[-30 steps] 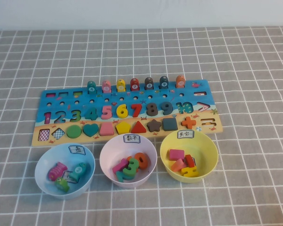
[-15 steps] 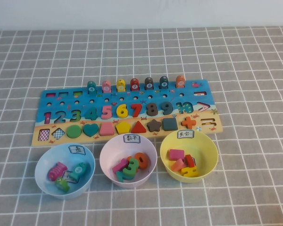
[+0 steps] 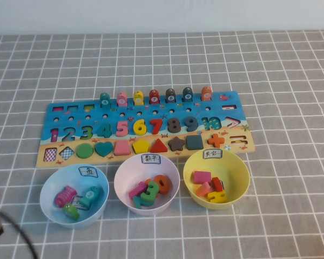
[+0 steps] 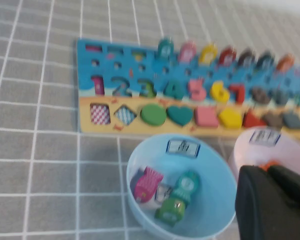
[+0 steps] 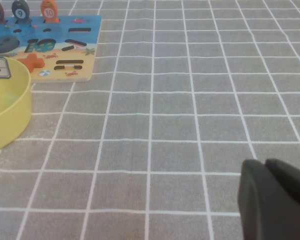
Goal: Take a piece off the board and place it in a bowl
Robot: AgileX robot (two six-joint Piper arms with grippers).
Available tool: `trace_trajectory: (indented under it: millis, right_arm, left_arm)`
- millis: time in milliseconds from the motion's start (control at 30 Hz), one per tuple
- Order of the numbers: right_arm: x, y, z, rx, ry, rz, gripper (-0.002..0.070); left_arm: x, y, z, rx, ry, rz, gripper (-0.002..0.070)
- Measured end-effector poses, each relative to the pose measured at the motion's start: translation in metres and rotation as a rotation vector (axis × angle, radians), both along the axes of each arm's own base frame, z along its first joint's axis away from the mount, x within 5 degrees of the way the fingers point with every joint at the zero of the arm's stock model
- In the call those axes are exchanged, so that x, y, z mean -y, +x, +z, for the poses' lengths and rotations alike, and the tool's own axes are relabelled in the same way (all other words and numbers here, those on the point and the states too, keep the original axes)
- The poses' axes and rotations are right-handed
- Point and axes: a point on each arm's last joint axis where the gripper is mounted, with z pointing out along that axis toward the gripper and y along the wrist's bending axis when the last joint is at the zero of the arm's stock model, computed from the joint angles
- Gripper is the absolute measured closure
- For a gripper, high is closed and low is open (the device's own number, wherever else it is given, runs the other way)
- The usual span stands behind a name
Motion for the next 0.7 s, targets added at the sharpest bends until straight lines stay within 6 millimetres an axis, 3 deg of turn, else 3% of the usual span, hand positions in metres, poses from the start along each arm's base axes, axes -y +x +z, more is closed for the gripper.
trace_trajectory:
  millis: [133, 300, 533, 700]
  right_arm:
    - [0.0, 0.0, 0.0, 0.0, 0.0, 0.0, 0.0694]
    - [0.0, 0.0, 0.0, 0.0, 0.0, 0.0, 0.0694]
    - [0.0, 0.0, 0.0, 0.0, 0.0, 0.0, 0.0694]
    - [0.0, 0.0, 0.0, 0.0, 0.0, 0.0, 0.0694]
  left_arm:
    - [0.005, 0.029, 0.027, -0.129, 0.142, -0.09, 0.0678]
    - [0.014, 0.079, 0.052, -0.262, 0.298, -0.231, 0.0678]
    - [0.024, 0.138, 0.06, -0.46, 0.415, -0.416, 0.0678]
    - [0.03, 0.173, 0.051, -0.554, 0.512, -0.584, 0.0678]
